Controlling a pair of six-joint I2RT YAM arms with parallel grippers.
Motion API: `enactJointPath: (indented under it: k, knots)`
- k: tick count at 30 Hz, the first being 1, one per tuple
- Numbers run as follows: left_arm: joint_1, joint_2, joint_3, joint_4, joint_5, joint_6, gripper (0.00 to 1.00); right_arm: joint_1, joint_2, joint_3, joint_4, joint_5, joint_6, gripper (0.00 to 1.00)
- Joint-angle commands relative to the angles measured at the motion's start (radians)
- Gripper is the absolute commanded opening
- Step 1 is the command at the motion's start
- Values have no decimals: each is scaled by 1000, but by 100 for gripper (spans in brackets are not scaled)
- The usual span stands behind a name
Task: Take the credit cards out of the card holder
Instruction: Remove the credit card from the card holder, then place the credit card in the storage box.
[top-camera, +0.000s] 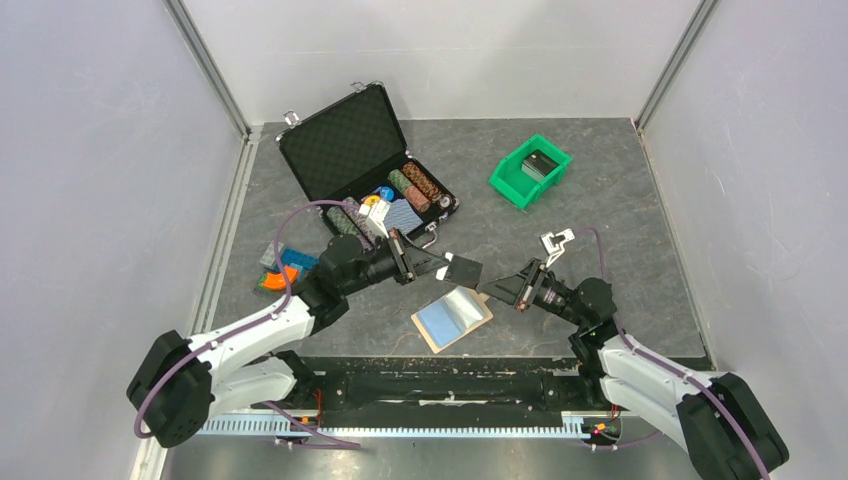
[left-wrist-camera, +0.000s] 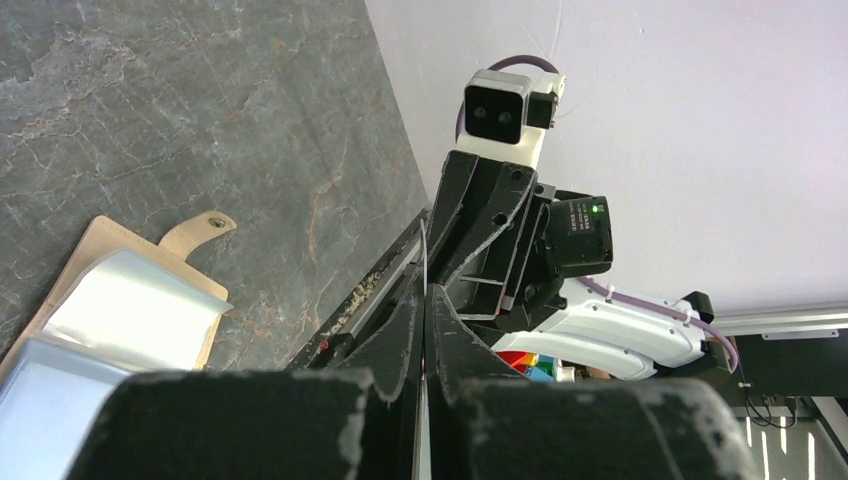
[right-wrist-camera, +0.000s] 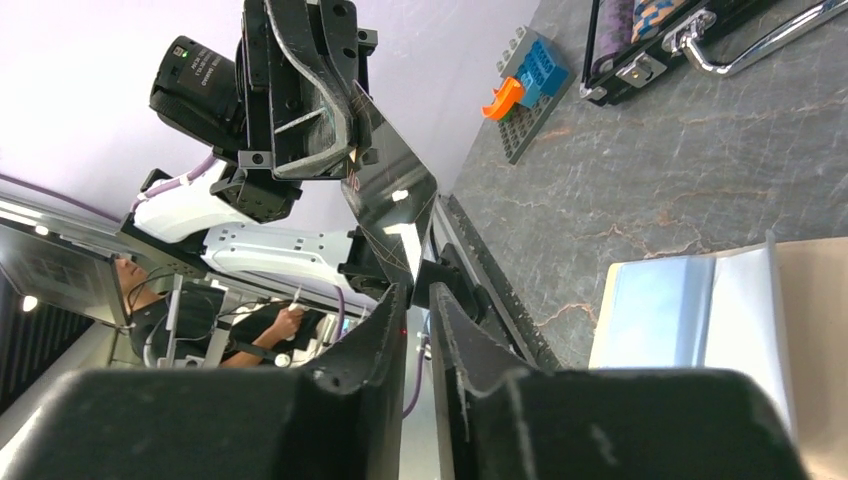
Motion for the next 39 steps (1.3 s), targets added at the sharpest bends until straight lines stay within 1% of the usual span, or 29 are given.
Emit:
enactJointPath:
  k: [1,3,5,6,8,9,11,13,16,20,23,25,27,29,33,39]
  knots:
    - [0,-26,0,1,-41,13,2,0,-20,-1,43,36,-6,12]
    - [-1,-25,2,2,-41,12,2,2,-13,-1,48,36,-5,7]
    - [-1,-20,4,3,-37,11,2,2,-7,-2,63,36,0,7]
    - [0,-17,6,4,-34,9,2,2,-3,-2,68,36,1,10]
    - [0,-15,5,7,-34,5,2,1,6,-1,72,35,2,20]
    - [0,-15,5,8,-34,3,2,2,11,-1,77,33,4,23]
    - [0,-14,3,10,-35,0,2,2,23,0,98,25,11,26]
    - [0,-10,2,15,-33,-6,2,2,35,0,115,16,14,25]
    - [0,-3,-1,30,-26,-16,2,2,46,-7,136,16,21,17]
    - [-1,5,-2,35,-20,-26,2,2,62,-13,181,14,40,13]
    - [0,9,-9,40,-20,-28,2,3,70,-18,220,10,54,0]
    - [0,7,-11,39,-22,-28,2,2,70,-23,233,14,58,0]
    - [0,4,-14,36,-21,-24,8,2,67,-24,234,17,58,0]
    - [0,-3,-15,22,-24,-16,20,2,64,-24,230,23,58,0]
    - [0,-20,-10,-38,-25,11,52,-1,59,-20,219,31,54,0]
    - [0,-59,24,-190,-23,90,74,-21,48,-7,177,40,40,0]
